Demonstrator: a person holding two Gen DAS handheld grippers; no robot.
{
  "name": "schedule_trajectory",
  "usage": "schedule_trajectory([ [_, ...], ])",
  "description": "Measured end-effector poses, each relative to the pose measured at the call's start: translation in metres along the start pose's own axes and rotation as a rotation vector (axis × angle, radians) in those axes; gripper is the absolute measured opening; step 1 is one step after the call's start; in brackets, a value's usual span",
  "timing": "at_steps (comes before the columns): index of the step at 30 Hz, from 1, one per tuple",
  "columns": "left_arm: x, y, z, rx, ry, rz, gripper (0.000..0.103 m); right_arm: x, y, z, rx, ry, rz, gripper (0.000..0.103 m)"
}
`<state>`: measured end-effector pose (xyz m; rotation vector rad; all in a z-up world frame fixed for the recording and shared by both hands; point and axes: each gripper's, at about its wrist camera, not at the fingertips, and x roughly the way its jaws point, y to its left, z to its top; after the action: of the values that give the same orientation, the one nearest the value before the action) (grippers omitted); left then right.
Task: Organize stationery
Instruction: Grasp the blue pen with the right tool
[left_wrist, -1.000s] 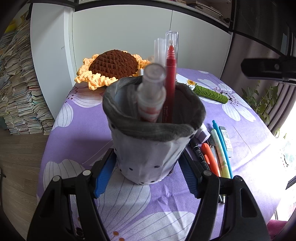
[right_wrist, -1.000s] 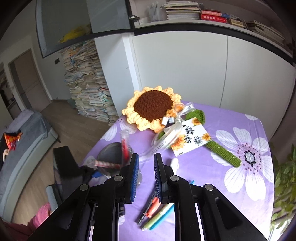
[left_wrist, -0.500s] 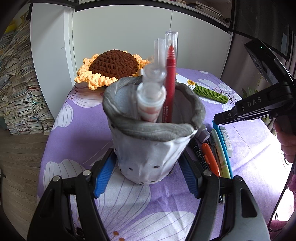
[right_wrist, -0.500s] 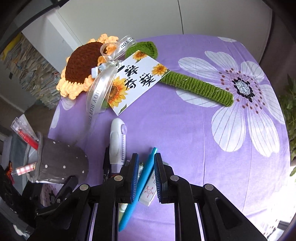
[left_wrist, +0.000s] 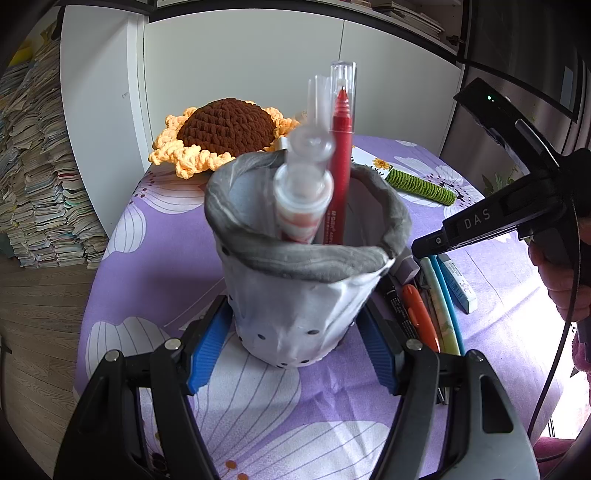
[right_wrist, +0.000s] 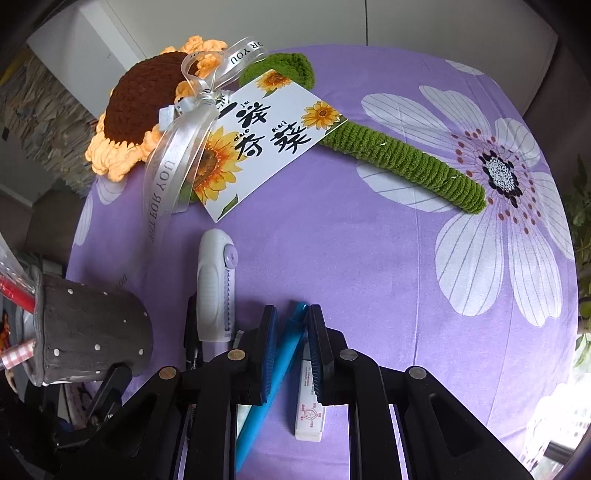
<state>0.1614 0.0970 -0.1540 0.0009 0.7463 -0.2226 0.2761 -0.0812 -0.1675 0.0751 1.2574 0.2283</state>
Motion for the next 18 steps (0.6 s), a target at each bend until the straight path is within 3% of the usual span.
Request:
schedule_trajectory([
  [4,0.0,0.0,0.0,0.0,0.0,0.0,0.069,0.0,0.009,0.001,-0.039,0.0,-0.026,0.015],
  [8,0.0,0.0,0.0,0.0,0.0,0.0,0.069,-0.006,0.01,-0.002,-0.027,-0.019,0.036,0.013],
  [18,0.0,0.0,0.0,0.0,0.001,0.0,0.069,-0.09,0.025,-0.026,-0.108,-0.214,0.116,0.011],
])
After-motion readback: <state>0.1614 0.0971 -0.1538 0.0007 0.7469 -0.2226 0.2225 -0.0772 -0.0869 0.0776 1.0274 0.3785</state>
